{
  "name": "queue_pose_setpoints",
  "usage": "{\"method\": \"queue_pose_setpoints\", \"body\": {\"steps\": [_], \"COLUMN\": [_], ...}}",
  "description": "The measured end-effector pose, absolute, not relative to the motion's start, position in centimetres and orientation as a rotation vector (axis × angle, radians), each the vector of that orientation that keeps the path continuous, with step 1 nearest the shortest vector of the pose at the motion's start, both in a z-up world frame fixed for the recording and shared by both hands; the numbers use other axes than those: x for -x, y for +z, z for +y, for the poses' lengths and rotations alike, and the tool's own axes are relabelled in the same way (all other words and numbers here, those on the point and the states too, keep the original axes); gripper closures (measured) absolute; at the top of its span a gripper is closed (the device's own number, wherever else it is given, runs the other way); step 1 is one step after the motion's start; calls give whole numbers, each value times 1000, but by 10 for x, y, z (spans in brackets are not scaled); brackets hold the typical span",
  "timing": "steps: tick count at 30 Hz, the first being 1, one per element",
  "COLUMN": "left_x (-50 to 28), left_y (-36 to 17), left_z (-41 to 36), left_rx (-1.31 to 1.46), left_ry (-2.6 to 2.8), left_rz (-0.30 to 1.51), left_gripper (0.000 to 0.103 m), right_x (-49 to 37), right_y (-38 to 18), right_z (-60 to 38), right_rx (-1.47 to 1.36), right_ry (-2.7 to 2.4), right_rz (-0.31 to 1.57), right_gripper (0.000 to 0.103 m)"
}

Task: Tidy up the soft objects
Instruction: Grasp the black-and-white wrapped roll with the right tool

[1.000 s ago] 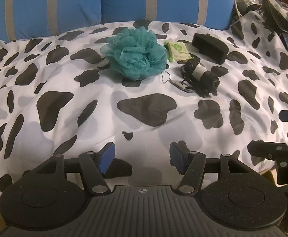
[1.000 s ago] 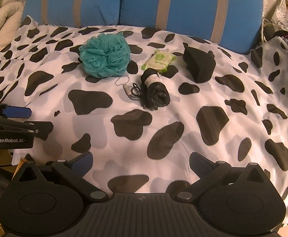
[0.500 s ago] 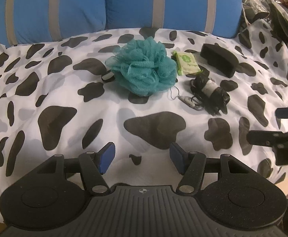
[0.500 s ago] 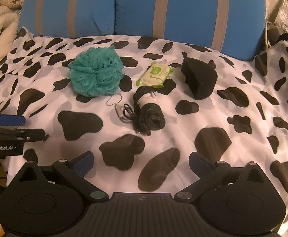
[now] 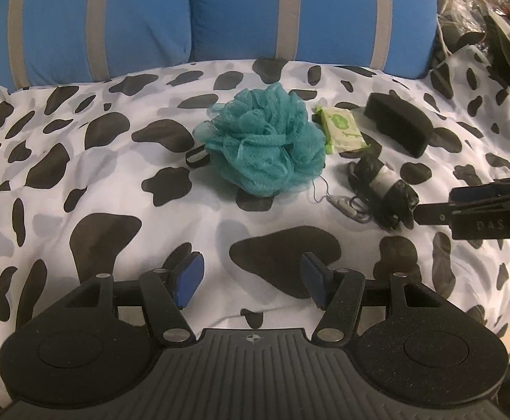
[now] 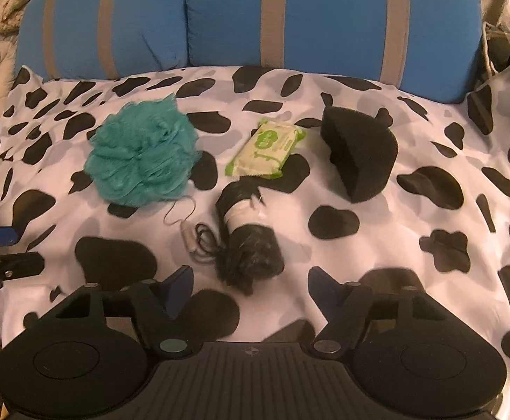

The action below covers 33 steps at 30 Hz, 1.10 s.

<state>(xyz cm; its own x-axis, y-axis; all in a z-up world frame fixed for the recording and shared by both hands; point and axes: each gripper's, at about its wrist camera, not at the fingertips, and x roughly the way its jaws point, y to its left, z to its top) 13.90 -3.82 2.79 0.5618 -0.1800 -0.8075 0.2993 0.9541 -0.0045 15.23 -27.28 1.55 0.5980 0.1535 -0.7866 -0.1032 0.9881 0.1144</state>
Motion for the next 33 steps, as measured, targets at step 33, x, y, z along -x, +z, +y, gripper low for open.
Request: {"method": "queue_pose_setpoints", "body": {"steps": [33], "left_x": [-183], "left_y": [26], "left_z": [-30], "left_rx": [-110], "left_ry": [-356], "left_rz": [843], "left_gripper": [28], "right_x": [-227], "right_y": [-28], "right_z": [-281], "right_rx": [-184], "right_ry": [217], "right_rz": [981], "right_gripper": [61]}}
